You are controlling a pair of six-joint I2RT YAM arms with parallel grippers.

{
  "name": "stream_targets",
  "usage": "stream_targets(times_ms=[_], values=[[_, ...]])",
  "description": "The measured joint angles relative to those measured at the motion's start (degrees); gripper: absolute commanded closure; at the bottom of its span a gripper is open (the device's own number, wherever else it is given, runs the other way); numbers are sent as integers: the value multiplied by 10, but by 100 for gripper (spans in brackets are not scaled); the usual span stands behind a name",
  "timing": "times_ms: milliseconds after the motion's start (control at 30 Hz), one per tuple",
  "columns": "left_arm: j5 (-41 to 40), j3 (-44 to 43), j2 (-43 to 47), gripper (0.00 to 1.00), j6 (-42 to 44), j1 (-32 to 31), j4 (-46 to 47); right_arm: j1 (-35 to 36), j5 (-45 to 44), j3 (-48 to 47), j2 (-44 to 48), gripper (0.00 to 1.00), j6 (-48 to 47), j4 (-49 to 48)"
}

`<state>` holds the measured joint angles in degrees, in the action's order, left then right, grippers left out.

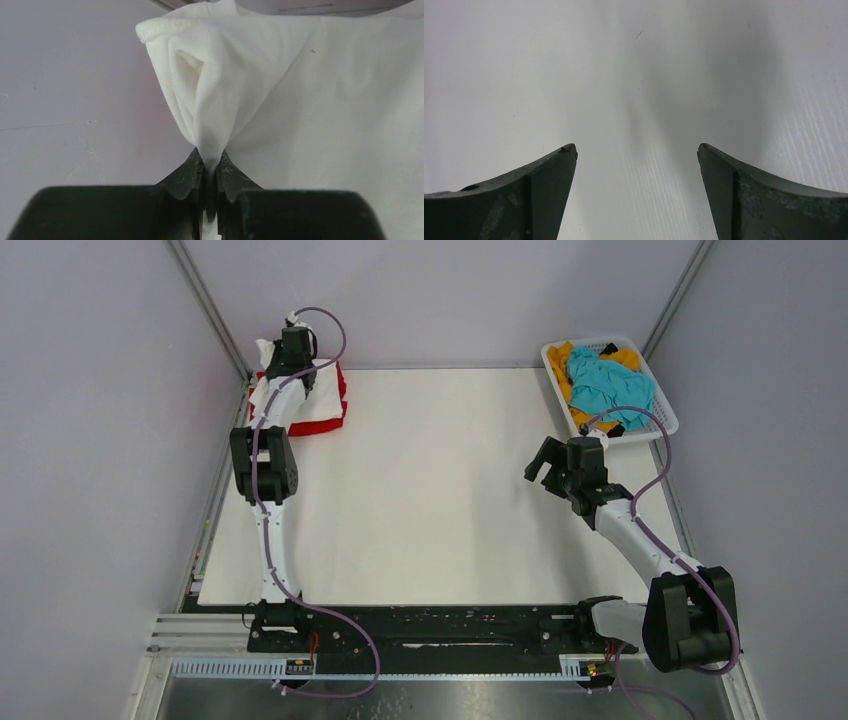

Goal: Fold and stack the t-shirts
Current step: Put the neatly folded tshirt into the bin with left arm, then reset both arms

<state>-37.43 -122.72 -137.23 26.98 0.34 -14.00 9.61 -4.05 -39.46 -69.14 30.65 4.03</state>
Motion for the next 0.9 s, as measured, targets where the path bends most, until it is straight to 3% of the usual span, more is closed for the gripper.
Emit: stream_targets(times_ms=[33, 100, 133, 367, 500, 700, 900], values=[[-1, 0, -2, 64, -7, 5, 0, 0, 0, 0, -2, 1, 0, 0], [-3, -1, -3, 5, -17, 12, -1, 0, 0, 0, -5, 1, 0, 0], [-6, -1, -3, 2, -26, 15, 2, 0, 0, 0, -6, 0, 0, 0], [-18, -14, -2, 1, -101, 20, -4, 0, 0, 0, -5, 0, 0, 0], [29, 9, 20, 1, -182, 13, -38, 0, 1, 0, 6, 1, 1, 2], [150, 186, 172, 1, -311, -24, -27, 0, 0, 18, 61, 1, 5, 9], [240, 278, 324, 1, -403, -90, 17, 0, -2, 55, 143, 1, 13, 15]])
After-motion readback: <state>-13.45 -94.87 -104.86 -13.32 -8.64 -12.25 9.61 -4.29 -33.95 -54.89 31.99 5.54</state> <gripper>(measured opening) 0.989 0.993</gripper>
